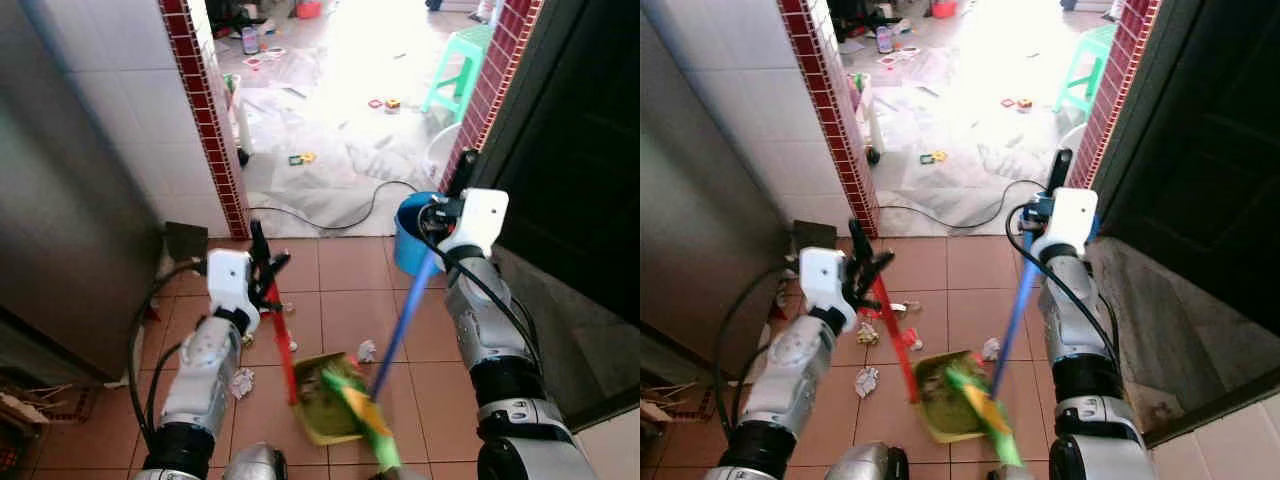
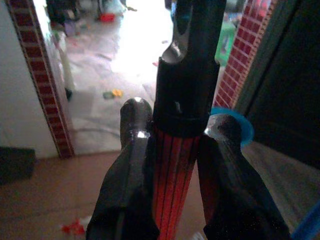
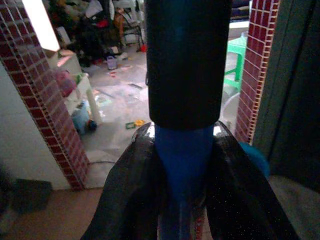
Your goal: Sweep floor
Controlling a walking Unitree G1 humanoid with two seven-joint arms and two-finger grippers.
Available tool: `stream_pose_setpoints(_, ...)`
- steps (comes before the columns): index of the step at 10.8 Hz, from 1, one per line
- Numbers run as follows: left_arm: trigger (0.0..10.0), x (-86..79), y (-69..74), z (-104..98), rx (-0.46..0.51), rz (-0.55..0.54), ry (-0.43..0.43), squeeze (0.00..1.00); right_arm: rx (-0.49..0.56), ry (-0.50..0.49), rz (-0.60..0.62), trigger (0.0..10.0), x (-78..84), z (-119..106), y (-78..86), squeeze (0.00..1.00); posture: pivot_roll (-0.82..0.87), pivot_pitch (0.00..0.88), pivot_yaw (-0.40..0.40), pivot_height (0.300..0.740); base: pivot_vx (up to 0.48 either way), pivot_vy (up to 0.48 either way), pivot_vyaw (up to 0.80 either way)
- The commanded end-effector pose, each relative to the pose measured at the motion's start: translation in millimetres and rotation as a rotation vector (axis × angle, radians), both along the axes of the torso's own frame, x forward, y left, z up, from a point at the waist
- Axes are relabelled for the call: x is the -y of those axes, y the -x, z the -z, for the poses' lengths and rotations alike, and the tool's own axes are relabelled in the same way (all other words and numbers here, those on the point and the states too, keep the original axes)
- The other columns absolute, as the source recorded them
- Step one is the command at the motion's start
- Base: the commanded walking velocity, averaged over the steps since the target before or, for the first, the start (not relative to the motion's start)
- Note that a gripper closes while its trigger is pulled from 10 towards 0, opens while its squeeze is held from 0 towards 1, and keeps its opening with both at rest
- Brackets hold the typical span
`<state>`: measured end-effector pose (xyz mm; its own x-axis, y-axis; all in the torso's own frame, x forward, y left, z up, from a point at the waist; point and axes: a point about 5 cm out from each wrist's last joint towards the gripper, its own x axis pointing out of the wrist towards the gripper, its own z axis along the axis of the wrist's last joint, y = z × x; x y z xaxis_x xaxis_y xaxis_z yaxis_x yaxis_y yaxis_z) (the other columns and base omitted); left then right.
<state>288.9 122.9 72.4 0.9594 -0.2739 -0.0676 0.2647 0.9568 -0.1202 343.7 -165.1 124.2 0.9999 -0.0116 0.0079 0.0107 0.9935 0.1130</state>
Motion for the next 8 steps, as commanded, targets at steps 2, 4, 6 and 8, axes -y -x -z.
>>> stream_pose_setpoints(2, 10.0, -11.4, -12.5, -39, 0.179, -0.086, 0.015, 0.00, 0.109, -0.159, -0.120, 10.0, -21.7, -30, -7.0, 0.00, -0.05, 0.000, 0.035, 0.740, 0.000, 0.000, 0.00)
stream_pose_setpoints(4, 10.0, -21.1, -14.0, -40, 0.185, -0.132, -0.006, 0.00, 0.187, -0.225, -0.180, 10.0, -27.5, -56, -10.7, 0.00, -0.05, 0.000, 0.034, 0.740, 0.000, 0.000, 0.00)
stream_pose_setpoints(6, 10.0, -19.7, -13.6, -38, 0.178, -0.136, -0.012, 0.00, 0.303, -0.116, -0.195, 10.0, -23.9, -89, -15.2, 0.00, -0.05, 0.000, 0.033, 0.740, 0.000, 0.000, 0.00)
stream_pose_setpoints(8, 10.0, -20.8, -16.9, -44, 0.191, -0.124, 0.005, 0.00, 0.357, 0.000, -0.160, 10.0, -13.7, -98, -14.8, 0.00, -0.05, 0.000, 0.031, 0.740, 0.000, 0.000, 0.00)
